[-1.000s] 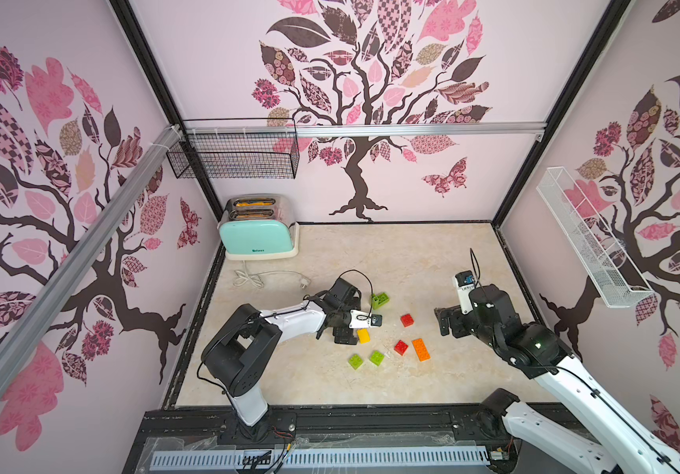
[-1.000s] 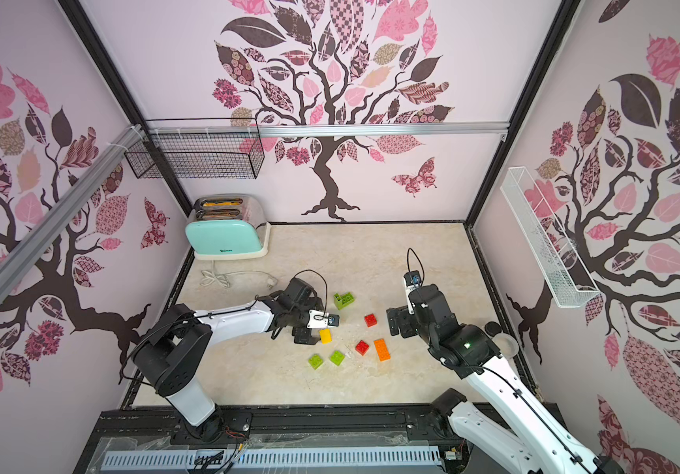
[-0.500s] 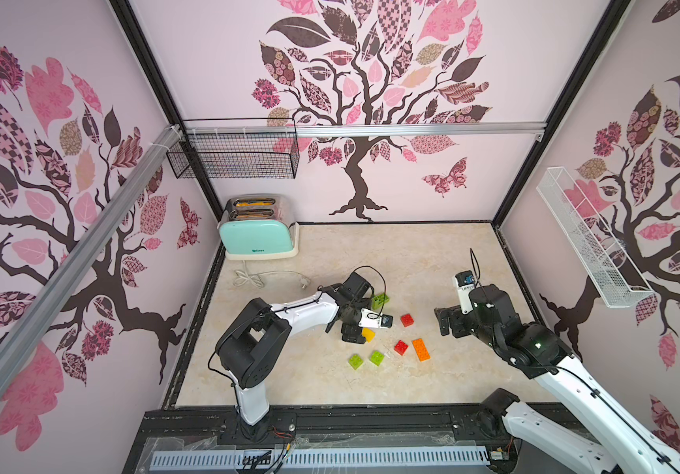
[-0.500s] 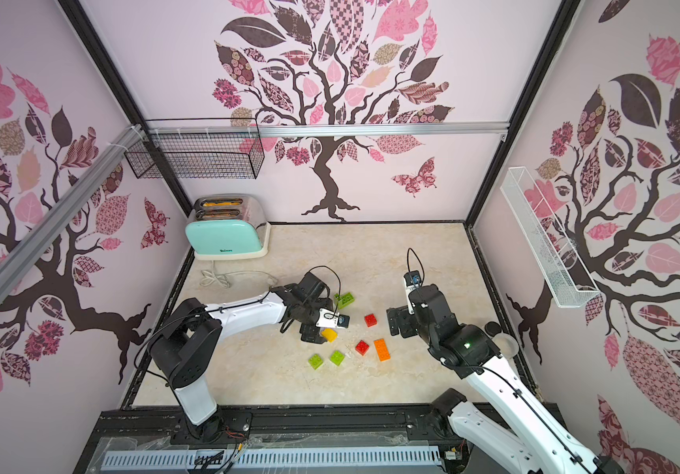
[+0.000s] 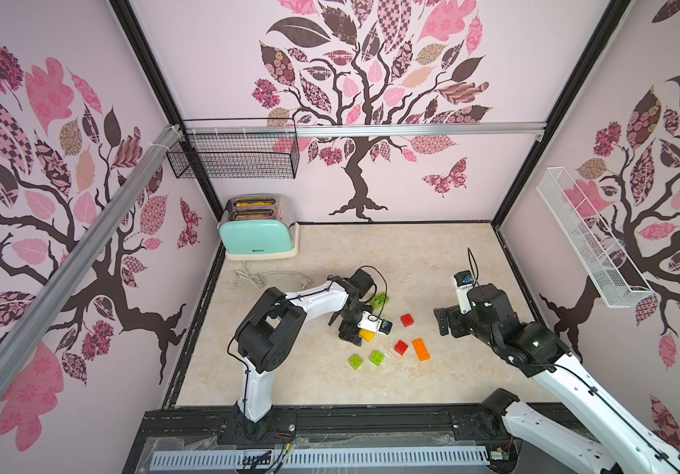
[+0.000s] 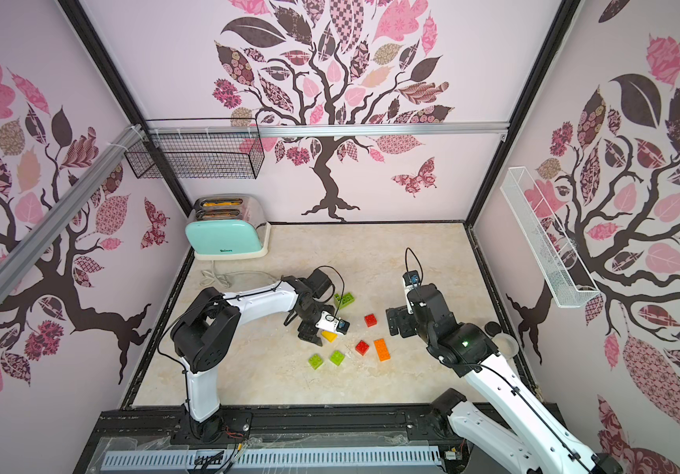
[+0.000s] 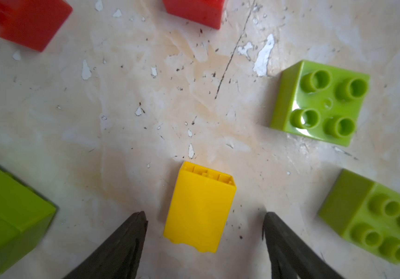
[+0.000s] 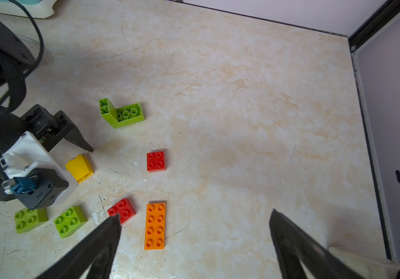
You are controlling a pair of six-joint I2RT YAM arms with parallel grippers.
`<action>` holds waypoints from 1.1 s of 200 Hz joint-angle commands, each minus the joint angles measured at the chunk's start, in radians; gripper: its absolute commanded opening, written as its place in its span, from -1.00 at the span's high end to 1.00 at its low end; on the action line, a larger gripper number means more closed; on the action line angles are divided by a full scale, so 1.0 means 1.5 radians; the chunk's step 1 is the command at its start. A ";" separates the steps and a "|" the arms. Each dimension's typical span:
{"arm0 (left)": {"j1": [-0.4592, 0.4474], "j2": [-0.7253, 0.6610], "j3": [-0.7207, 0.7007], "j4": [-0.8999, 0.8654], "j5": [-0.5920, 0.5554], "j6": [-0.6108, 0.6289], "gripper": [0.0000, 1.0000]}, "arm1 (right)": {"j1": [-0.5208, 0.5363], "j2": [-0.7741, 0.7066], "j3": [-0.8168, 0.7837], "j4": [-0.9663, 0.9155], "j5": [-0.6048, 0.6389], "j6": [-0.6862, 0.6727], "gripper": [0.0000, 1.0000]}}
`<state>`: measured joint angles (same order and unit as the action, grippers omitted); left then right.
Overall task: Assemble a giraffe with lego
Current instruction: Pick up the lego brick from the center of the board.
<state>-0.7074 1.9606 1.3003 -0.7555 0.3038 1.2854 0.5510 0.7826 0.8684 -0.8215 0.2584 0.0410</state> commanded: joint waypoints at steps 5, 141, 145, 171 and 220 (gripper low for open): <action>-0.003 0.010 0.005 -0.016 0.004 0.036 -0.47 | -0.001 -0.002 0.005 0.008 0.005 0.000 -0.99; 0.022 -0.054 -0.047 0.046 0.040 -0.018 0.55 | 0.001 0.005 0.006 0.009 0.003 -0.001 -0.99; 0.024 -0.059 -0.047 0.047 0.044 -0.023 0.56 | 0.002 0.006 0.007 0.009 0.003 -0.001 -0.99; 0.040 -0.108 -0.052 0.056 0.081 -0.073 0.57 | 0.003 0.013 0.009 0.007 0.017 0.005 -0.99; 0.075 -0.236 -0.089 0.115 0.156 -0.231 0.62 | 0.004 0.013 0.010 0.003 0.071 0.024 -0.99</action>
<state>-0.6167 1.6878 1.1950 -0.6468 0.4458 1.1038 0.5529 0.8169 0.8684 -0.8219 0.2966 0.0479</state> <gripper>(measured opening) 0.319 0.995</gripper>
